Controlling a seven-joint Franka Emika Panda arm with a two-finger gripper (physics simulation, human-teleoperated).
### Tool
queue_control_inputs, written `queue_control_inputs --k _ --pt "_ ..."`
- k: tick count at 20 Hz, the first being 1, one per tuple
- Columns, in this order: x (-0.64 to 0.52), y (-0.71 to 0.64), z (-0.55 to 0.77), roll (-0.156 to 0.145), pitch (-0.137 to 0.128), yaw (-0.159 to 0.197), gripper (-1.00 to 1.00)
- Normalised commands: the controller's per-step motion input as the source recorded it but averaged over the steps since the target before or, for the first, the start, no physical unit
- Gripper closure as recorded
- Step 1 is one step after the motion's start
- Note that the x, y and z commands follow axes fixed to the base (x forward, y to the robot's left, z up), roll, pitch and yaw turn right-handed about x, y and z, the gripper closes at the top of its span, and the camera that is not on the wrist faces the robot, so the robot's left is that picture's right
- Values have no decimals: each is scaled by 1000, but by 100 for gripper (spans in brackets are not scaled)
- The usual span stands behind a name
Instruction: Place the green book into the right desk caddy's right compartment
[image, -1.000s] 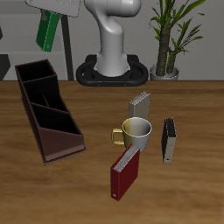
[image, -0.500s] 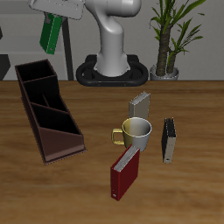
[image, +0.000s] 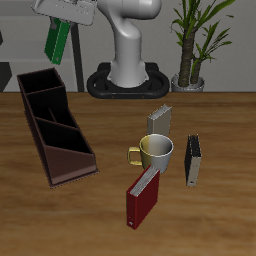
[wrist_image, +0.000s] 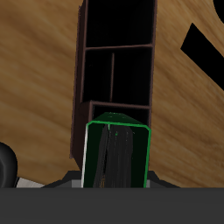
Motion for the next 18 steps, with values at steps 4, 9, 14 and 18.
queue_control_inputs --k 4,9,14,18 --pt "48 -66 -52 -17 5 -17 100" --pt "87 -89 -57 -16 14 -19 100" --pt "75 -39 -82 -8 21 -28 100" --pt "77 -52 -127 7 20 4 100"
